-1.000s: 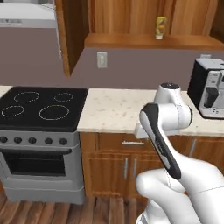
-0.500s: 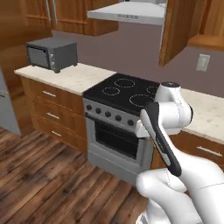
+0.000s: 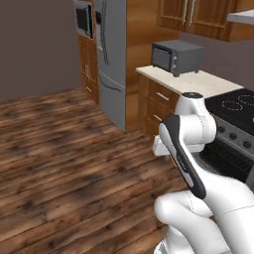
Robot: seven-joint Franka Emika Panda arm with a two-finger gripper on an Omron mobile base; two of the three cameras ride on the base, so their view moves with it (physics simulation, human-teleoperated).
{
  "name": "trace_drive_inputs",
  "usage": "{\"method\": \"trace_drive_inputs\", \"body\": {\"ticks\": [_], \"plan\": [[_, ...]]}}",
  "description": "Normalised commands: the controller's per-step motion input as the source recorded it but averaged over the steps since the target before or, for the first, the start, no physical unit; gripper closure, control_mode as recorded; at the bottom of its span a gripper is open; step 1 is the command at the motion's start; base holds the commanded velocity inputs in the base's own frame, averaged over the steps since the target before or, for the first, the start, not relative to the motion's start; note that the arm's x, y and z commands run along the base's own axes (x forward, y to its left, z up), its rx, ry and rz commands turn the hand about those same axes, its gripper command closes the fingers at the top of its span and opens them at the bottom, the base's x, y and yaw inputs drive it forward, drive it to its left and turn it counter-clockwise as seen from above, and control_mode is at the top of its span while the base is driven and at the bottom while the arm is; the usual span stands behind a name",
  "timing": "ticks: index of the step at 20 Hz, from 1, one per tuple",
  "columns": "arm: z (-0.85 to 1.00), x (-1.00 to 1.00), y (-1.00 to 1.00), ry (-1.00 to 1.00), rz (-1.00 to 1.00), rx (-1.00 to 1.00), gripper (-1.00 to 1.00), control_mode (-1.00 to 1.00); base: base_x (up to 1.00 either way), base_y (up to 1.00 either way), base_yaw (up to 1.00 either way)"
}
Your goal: Move the hot dog bun to the plate on the dining table and place the condiment next to that plate. Then navigate to the fridge and take the sausage and place it on the plate as well.
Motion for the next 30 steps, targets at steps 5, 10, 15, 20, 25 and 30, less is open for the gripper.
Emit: {"method": "trace_drive_inputs", "body": {"ticks": [5, 10, 15, 20, 25, 30], "plan": [[0.00, 0.00, 0.00, 0.00, 0.00, 0.00, 1.00, 1.00, 0.13, 0.80, 0.63], [0.00, 0.00, 0.00, 0.00, 0.00, 0.00, 1.00, 1.00, 0.43, 0.59, 0.49], [0.00, 0.00, 0.00, 0.00, 0.00, 0.00, 1.00, 1.00, 0.96, 0.20, 0.32], [0.00, 0.00, 0.00, 0.00, 0.00, 0.00, 1.00, 1.00, 1.00, 0.00, 0.20], [0.00, 0.00, 0.00, 0.00, 0.00, 0.00, 1.00, 1.00, 1.00, 0.00, 0.17], [0.00, 0.00, 0.00, 0.00, 0.00, 0.00, 1.00, 1.00, 1.00, 0.00, 0.23]]}}
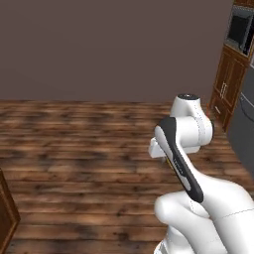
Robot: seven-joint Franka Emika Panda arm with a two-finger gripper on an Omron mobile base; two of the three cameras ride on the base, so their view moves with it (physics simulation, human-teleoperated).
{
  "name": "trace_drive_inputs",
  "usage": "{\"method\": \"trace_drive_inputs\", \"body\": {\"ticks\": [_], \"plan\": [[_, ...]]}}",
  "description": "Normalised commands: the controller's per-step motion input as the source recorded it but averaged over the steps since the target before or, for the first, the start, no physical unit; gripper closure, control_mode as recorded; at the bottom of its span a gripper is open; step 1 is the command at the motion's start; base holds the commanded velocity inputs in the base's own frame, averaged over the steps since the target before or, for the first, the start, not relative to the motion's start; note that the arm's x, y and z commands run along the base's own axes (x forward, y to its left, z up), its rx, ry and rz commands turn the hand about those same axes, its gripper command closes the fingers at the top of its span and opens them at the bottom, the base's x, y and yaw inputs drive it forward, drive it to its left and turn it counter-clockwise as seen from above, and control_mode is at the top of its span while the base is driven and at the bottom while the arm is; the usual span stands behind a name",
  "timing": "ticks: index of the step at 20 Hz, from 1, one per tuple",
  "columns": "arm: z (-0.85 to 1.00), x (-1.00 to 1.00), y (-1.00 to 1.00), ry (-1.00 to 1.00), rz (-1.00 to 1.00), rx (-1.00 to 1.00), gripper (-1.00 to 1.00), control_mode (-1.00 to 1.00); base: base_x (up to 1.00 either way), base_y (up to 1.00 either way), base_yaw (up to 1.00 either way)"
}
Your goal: Move the hot dog bun to the plate on the dining table and place the condiment next to that plate. Then navigate to the fridge and take the sausage and place it on the plate as well.
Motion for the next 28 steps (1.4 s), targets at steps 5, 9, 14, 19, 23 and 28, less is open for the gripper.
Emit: {"method": "trace_drive_inputs", "body": {"ticks": [5, 9, 14, 19, 23, 28], "plan": [[0.00, 0.00, 0.00, 0.00, 0.00, 0.00, 1.00, 1.00, 1.00, -0.02, 0.28], [0.00, 0.00, 0.00, 0.00, 0.00, 0.00, 1.00, 1.00, 1.00, -0.08, 0.35], [0.00, 0.00, 0.00, 0.00, 0.00, 0.00, 1.00, 1.00, 1.00, -0.14, 0.40], [0.00, 0.00, 0.00, 0.00, 0.00, 0.00, 1.00, 1.00, 1.00, -0.22, 0.51], [0.00, 0.00, 0.00, 0.00, 0.00, 0.00, 1.00, 1.00, 1.00, -0.25, 0.52], [0.00, 0.00, 0.00, 0.00, 0.00, 0.00, 1.00, 1.00, 1.00, -0.23, 0.52]]}}
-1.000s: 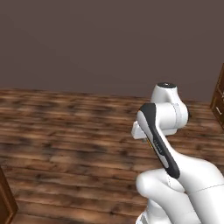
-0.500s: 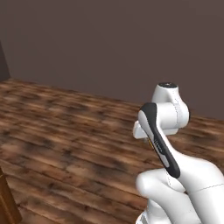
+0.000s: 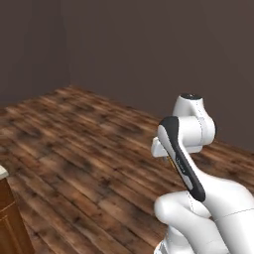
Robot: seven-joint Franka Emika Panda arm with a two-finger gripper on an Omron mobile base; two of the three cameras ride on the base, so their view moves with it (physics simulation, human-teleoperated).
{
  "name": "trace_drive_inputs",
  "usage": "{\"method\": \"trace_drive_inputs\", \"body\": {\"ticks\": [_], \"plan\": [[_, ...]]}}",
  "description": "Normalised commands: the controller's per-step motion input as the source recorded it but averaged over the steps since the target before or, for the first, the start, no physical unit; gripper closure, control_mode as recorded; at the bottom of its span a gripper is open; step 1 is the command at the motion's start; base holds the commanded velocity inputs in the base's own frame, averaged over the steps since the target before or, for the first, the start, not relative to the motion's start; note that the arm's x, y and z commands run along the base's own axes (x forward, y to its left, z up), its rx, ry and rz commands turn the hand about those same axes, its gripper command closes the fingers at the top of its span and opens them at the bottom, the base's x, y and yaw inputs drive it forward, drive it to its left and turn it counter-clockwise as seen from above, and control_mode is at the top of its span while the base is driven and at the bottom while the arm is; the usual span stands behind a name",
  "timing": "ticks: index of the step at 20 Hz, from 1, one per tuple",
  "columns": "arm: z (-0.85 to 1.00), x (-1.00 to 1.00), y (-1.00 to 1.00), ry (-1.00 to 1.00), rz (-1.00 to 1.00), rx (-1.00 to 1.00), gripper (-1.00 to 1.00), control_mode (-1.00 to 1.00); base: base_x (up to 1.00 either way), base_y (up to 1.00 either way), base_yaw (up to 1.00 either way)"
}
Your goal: Move the hot dog bun to the plate on the dining table and place the condiment next to that plate. Then navigate to the fridge and take the sausage and place it on the plate as well.
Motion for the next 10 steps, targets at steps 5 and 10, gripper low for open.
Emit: {"method": "trace_drive_inputs", "body": {"ticks": [5, 10], "plan": [[0.00, 0.00, 0.00, 0.00, 0.00, 0.00, 1.00, 1.00, 1.00, -0.25, 0.51], [0.00, 0.00, 0.00, 0.00, 0.00, 0.00, 1.00, 1.00, 1.00, -0.25, 0.51]]}}
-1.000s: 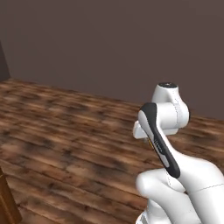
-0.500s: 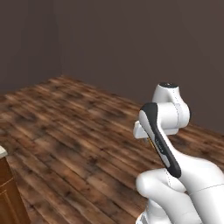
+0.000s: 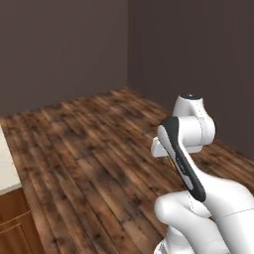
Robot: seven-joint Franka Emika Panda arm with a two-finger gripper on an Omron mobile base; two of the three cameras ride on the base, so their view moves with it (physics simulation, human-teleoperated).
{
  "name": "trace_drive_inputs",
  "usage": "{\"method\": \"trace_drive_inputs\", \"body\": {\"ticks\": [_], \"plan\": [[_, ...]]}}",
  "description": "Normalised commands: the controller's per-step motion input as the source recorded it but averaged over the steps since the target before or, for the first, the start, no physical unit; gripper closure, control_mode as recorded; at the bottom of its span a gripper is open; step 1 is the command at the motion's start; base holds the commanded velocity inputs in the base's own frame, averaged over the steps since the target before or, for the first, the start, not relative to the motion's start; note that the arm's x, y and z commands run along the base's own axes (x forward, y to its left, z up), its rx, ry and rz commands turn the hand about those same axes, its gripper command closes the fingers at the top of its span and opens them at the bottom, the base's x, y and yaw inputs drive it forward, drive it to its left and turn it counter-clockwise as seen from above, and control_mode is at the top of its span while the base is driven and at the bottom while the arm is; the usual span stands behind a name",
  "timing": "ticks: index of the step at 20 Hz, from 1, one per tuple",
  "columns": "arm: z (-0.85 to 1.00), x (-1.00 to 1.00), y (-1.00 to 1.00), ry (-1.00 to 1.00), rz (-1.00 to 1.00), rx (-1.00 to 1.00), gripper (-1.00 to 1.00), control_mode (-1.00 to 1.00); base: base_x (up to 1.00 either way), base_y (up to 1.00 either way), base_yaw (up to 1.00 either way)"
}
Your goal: Move the hot dog bun to the plate on the dining table and place the condiment next to that plate. Then navigate to the fridge and take the sausage and place it on the plate as well.
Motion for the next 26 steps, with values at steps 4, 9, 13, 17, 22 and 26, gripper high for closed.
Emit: {"method": "trace_drive_inputs", "body": {"ticks": [4, 9, 13, 17, 22, 26], "plan": [[0.00, 0.00, 0.00, 0.00, 0.00, 0.00, 1.00, 1.00, 1.00, -0.34, 0.50], [0.00, 0.00, 0.00, 0.00, 0.00, 0.00, 1.00, 1.00, 1.00, -0.44, 0.48], [0.00, 0.00, 0.00, 0.00, 0.00, 0.00, 1.00, 1.00, 0.94, -0.59, 0.47], [0.00, 0.00, 0.00, 0.00, 0.00, 0.00, 1.00, 1.00, 0.76, -0.79, 0.43], [0.00, 0.00, 0.00, 0.00, 0.00, 0.00, 1.00, 1.00, 0.72, -0.78, 0.44], [0.00, 0.00, 0.00, 0.00, 0.00, 0.00, 1.00, 1.00, 0.75, -0.76, 0.44]]}}
